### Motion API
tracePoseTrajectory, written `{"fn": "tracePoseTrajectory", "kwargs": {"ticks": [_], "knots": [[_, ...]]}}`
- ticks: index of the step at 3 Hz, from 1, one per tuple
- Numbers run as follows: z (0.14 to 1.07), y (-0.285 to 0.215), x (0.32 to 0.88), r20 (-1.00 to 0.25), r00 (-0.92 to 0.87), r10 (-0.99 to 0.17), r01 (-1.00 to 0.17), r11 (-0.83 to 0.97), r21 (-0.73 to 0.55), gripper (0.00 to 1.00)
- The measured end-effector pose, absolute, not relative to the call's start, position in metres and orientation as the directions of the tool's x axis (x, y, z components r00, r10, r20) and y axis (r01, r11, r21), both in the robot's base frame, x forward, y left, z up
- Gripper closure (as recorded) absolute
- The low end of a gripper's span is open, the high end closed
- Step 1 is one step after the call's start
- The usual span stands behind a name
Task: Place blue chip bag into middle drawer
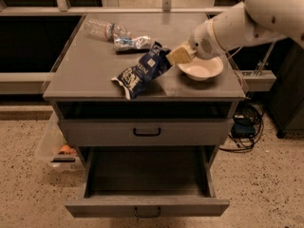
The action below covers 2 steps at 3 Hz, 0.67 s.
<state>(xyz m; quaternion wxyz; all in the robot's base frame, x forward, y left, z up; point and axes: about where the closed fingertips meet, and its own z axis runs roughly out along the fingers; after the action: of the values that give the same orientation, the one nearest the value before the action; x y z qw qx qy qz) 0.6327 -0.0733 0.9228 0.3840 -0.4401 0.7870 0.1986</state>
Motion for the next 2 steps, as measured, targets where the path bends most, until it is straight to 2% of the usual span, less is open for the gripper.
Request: {"fn": "tracePoseTrajectory", "kwargs": {"ticks": [2], "knots": [[0.902,-0.088,0.552,-0.832,-0.455,-0.319,-0.723,0.678,0.135,1.0]]}}
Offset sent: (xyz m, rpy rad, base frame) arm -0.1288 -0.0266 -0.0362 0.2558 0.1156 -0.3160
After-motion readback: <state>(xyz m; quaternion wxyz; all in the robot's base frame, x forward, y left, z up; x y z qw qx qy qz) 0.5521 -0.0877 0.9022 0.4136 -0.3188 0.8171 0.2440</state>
